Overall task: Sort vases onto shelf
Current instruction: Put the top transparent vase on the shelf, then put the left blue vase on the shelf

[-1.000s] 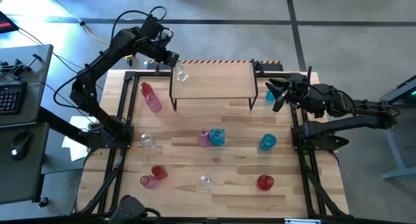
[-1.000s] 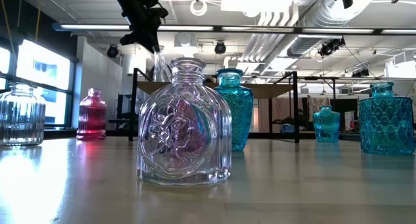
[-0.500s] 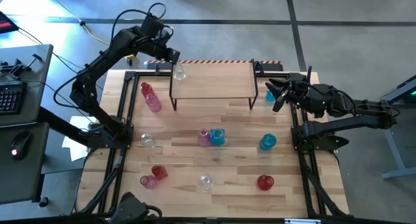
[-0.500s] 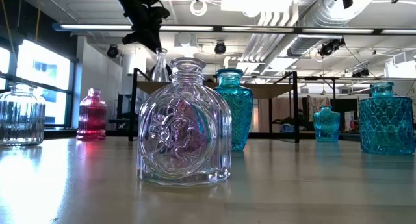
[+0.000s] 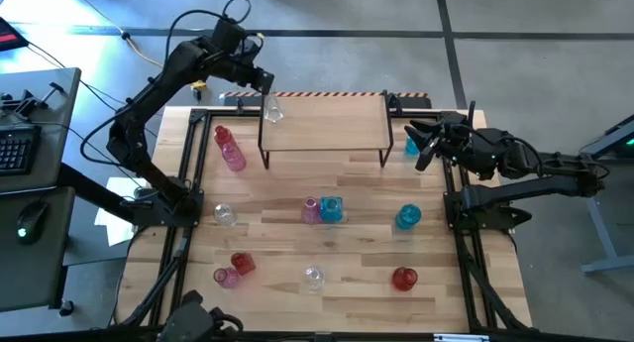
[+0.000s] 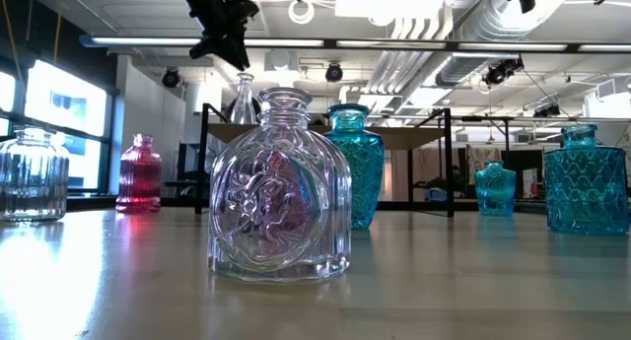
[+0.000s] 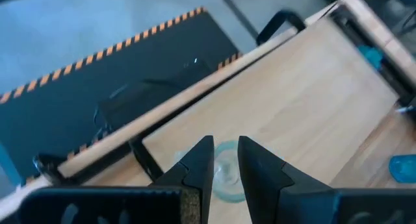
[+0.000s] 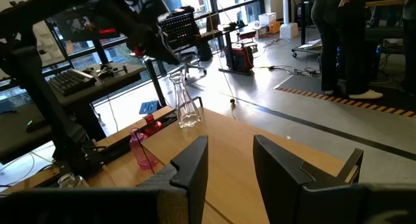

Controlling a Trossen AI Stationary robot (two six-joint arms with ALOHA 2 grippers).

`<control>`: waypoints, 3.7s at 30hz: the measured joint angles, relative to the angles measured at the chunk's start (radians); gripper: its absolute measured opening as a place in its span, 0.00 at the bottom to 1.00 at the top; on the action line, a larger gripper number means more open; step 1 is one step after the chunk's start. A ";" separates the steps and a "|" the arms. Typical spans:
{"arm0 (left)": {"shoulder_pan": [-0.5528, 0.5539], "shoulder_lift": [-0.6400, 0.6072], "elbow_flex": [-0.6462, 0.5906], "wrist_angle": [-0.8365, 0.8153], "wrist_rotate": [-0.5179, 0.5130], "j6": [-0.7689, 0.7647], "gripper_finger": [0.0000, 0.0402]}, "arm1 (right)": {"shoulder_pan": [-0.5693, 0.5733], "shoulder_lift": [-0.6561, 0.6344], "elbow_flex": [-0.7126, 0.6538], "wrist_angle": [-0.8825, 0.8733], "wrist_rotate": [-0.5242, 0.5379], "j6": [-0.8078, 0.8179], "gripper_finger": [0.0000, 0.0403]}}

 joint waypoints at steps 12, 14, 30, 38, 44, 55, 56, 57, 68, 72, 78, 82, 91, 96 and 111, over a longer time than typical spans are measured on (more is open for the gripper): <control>-0.029 -0.007 0.120 -0.258 0.002 0.050 0.16 | 0.000 0.000 0.000 -0.014 0.000 0.000 0.27; -0.044 -0.007 0.117 -0.302 -0.001 0.064 0.16 | 0.000 0.000 0.000 -0.024 0.000 0.006 0.27; -0.079 -0.007 -0.053 -0.183 -0.017 0.035 0.16 | 0.000 0.000 0.000 -0.026 0.000 0.008 0.27; -0.079 -0.007 -0.083 -0.146 -0.072 0.025 0.16 | 0.000 0.000 0.000 -0.026 0.000 0.008 0.27; -0.079 -0.006 -0.087 -0.101 -0.072 0.004 0.15 | 0.000 0.000 0.000 -0.026 0.000 0.008 0.27; -0.077 -0.002 -0.087 -0.062 -0.100 -0.025 0.16 | 0.000 0.000 0.000 -0.026 0.000 0.007 0.27; -0.077 -0.001 -0.087 -0.062 -0.109 -0.025 0.16 | 0.000 0.000 0.000 -0.026 0.000 0.007 0.27; -0.077 0.003 -0.087 -0.062 -0.114 -0.026 0.16 | 0.000 0.000 0.000 -0.026 0.000 0.007 0.27; -0.076 0.077 -0.087 -0.064 -0.115 -0.027 0.16 | 0.000 0.000 0.000 -0.026 0.000 0.007 0.27; -0.076 0.074 -0.087 -0.064 -0.116 -0.027 0.16 | 0.000 0.000 0.000 -0.026 0.000 0.008 0.27; -0.069 0.072 -0.063 -0.065 -0.128 -0.009 0.16 | 0.000 0.000 0.000 -0.026 0.000 0.008 0.27; -0.072 0.066 -0.042 -0.067 -0.089 -0.009 0.16 | 0.000 0.000 0.000 -0.021 0.000 0.008 0.27; -0.081 -0.014 -0.037 -0.074 -0.050 0.007 0.16 | 0.000 0.000 0.000 0.047 0.008 0.086 0.27; -0.087 -0.083 -0.037 -0.074 -0.050 0.038 0.16 | 0.000 0.011 0.000 0.137 0.015 0.086 0.27; -0.177 -0.248 -0.036 -0.074 0.068 0.129 0.16 | 0.000 0.095 0.000 0.320 0.132 0.051 0.27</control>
